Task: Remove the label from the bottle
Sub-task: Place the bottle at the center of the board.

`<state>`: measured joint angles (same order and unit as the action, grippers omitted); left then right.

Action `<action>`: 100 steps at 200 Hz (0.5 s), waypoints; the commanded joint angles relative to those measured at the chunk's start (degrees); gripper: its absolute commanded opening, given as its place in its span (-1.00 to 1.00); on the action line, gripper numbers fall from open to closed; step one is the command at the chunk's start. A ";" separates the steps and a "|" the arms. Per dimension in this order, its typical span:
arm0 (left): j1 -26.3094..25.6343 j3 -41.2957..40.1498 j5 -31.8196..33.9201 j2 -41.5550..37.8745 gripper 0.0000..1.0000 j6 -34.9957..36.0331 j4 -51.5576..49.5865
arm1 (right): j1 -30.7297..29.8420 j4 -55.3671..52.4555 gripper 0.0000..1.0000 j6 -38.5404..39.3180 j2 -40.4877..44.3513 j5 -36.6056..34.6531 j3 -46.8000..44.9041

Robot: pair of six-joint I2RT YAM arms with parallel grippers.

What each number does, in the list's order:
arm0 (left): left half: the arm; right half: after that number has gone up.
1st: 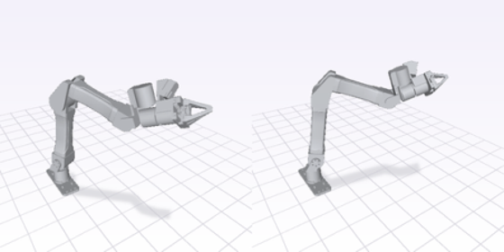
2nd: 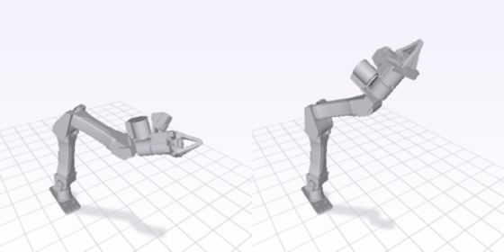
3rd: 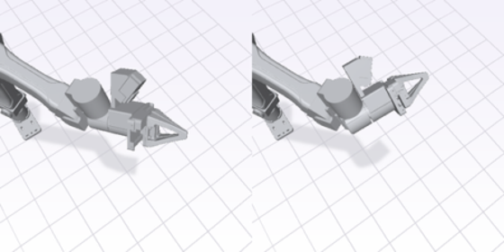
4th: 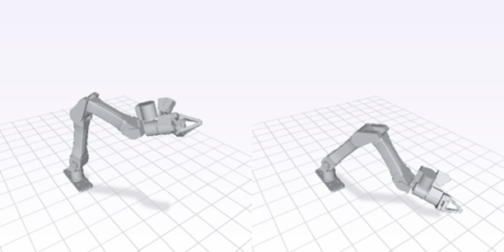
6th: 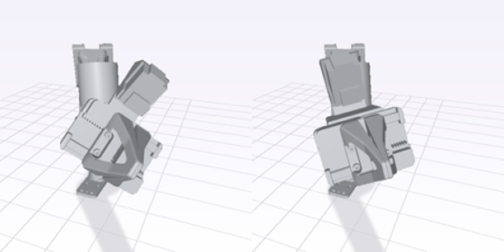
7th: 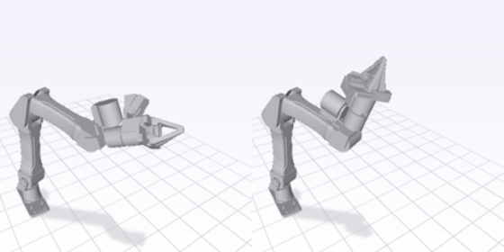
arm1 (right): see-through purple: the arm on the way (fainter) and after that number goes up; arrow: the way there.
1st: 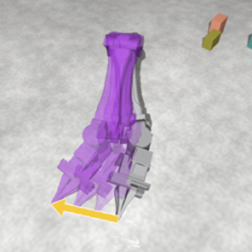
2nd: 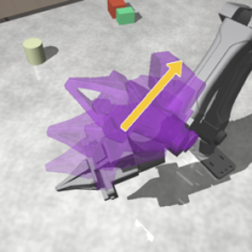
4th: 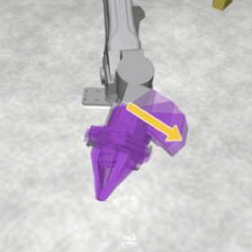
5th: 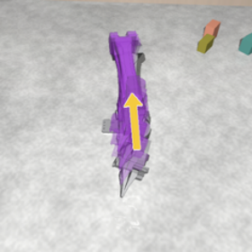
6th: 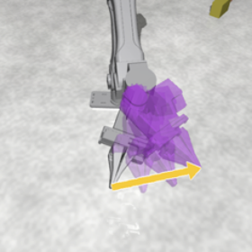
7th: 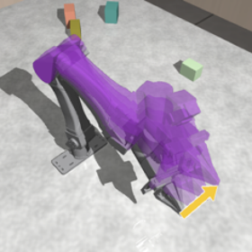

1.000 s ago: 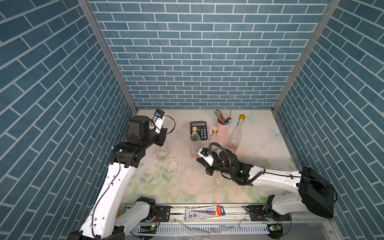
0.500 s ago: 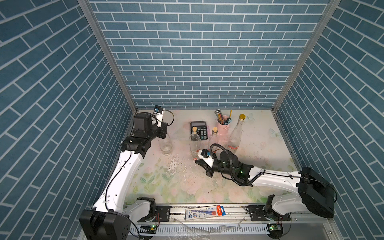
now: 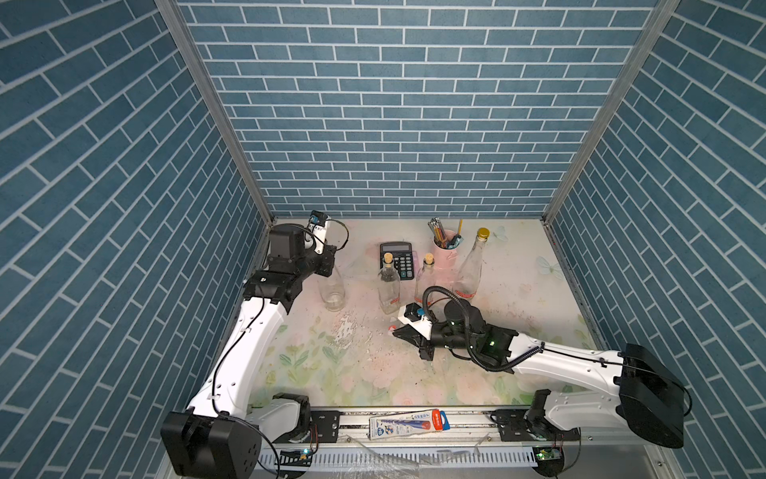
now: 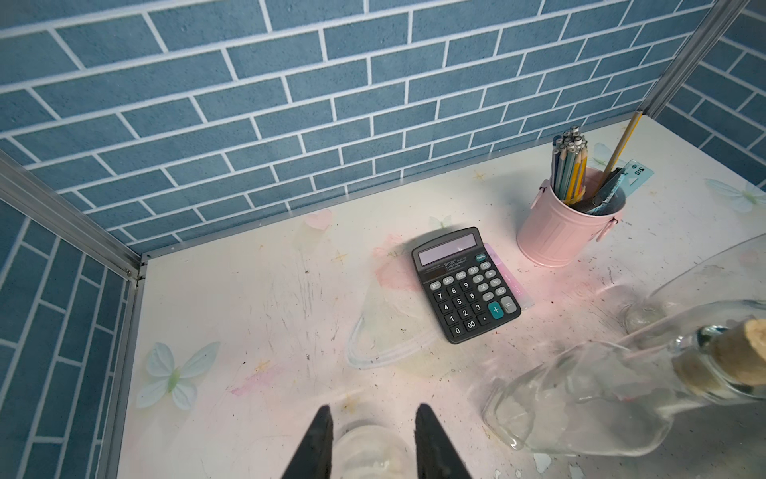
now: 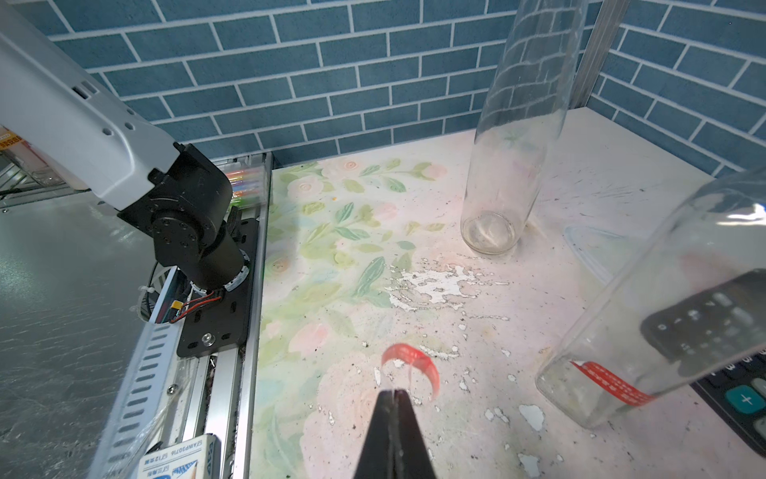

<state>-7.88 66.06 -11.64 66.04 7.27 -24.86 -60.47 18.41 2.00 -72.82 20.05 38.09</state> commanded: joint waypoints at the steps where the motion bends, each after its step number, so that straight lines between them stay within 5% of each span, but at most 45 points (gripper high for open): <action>1: 0.06 0.05 -0.66 -2.65 -0.43 -0.04 3.12 | 0.29 -0.19 -1.00 2.74 0.83 -2.03 -0.91; 100: -0.65 -1.56 -2.09 -4.03 0.11 -1.12 0.87 | 0.35 4.99 -1.00 6.57 -2.77 -6.08 -2.22</action>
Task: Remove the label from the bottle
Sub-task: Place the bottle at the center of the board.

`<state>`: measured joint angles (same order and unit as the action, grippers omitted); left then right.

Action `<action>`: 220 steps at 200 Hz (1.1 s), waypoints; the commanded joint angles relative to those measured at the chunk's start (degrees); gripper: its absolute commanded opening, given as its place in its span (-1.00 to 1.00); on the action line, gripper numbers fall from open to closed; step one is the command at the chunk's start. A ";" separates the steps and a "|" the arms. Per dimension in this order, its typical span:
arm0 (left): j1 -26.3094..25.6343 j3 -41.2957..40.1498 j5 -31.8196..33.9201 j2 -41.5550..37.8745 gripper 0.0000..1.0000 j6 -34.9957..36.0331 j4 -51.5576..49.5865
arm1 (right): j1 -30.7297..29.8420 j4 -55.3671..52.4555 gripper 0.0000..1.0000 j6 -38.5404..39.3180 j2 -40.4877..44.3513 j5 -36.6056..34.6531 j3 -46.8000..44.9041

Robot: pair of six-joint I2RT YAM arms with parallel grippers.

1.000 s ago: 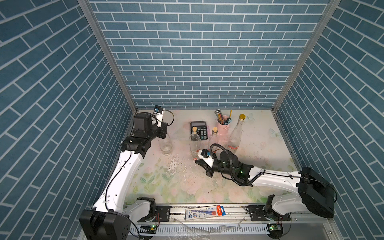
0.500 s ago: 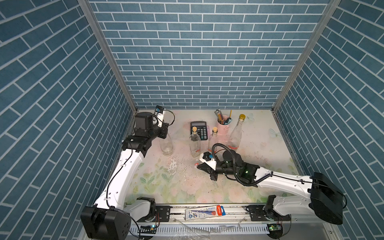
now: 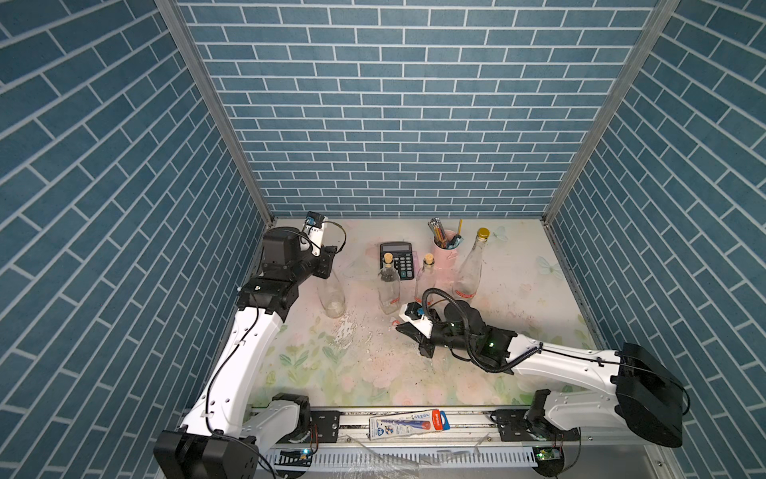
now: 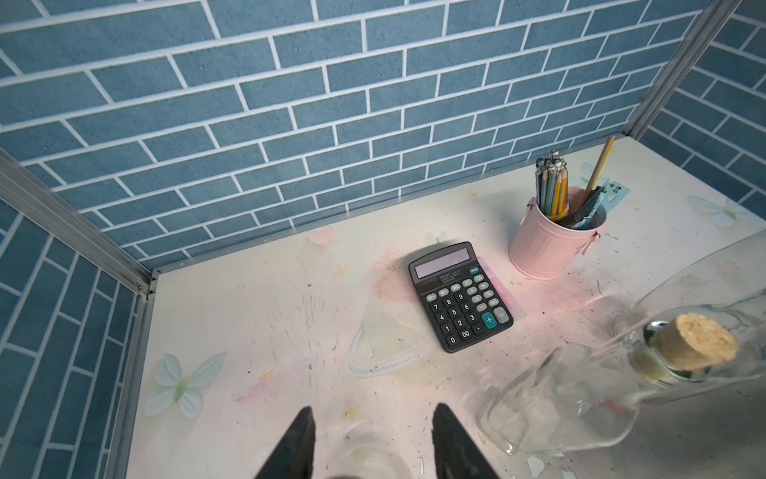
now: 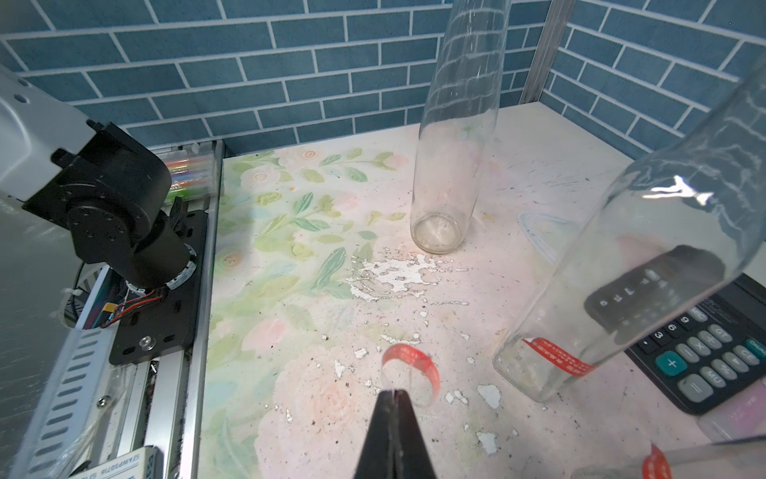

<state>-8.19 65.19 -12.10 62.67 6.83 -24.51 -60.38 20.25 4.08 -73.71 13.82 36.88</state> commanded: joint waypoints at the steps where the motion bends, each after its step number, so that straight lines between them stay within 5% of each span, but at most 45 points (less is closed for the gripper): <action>1: -0.34 -0.68 -1.71 -0.65 0.11 -0.77 0.47 | 0.24 3.32 -1.00 4.49 -2.01 0.19 -1.07; 49: -0.34 0.45 -1.49 -0.02 0.56 -0.76 -1.97 | 0.35 7.40 -1.00 7.24 -8.74 3.66 1.18; 54: -0.35 0.73 -1.17 0.21 0.90 -0.75 -2.36 | 0.36 7.29 -1.00 7.42 -9.40 3.86 1.90; 58: -0.34 0.93 -0.83 0.32 0.99 -0.83 -2.63 | 0.38 7.16 -1.00 7.55 -9.90 4.12 2.30; 220: 2.20 3.08 5.29 -4.93 0.99 -2.81 -3.56 | 0.02 6.42 -1.00 2.00 -30.25 6.37 20.08</action>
<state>-6.50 66.43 -8.54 59.75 4.36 -27.35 -60.05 26.11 8.29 -101.38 18.65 54.11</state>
